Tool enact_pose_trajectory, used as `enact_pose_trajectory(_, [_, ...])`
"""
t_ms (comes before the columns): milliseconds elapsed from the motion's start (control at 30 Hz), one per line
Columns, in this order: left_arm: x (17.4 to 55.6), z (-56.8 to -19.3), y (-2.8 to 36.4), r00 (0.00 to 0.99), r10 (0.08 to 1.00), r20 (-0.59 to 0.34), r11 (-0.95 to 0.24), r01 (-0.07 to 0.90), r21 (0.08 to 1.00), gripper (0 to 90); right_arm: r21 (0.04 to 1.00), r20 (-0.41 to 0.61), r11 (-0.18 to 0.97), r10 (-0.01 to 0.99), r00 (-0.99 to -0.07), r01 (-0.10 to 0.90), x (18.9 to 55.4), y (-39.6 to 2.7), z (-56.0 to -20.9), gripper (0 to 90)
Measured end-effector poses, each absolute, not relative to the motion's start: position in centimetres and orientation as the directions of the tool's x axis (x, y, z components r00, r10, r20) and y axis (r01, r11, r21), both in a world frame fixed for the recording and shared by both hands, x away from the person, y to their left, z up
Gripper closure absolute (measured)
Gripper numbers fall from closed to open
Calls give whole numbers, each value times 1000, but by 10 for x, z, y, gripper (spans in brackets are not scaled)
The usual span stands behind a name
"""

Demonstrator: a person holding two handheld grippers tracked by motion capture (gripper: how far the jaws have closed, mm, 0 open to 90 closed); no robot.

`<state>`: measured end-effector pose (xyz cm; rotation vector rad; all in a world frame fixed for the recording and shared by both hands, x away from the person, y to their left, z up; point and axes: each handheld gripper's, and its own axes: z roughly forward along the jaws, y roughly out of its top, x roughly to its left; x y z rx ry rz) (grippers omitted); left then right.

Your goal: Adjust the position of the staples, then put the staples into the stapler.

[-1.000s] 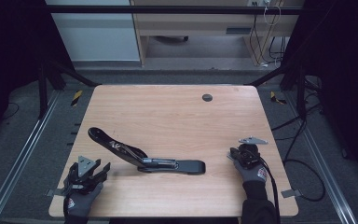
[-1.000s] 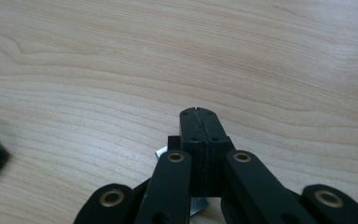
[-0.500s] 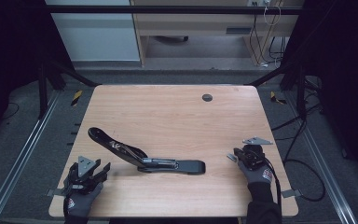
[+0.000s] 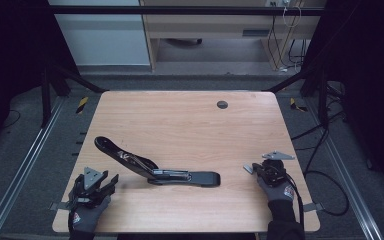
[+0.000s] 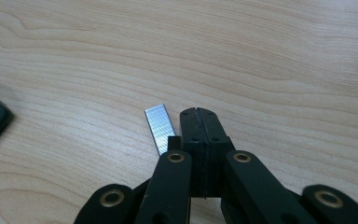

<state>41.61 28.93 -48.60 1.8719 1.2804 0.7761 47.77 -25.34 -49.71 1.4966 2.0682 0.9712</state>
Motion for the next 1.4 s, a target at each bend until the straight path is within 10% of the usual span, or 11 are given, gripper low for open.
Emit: enact_pose_trajectory(1400, [419,-489,290,343,937,65,-247,520,818,543,642,23,335,891,-453,690,493,-237,-465,688])
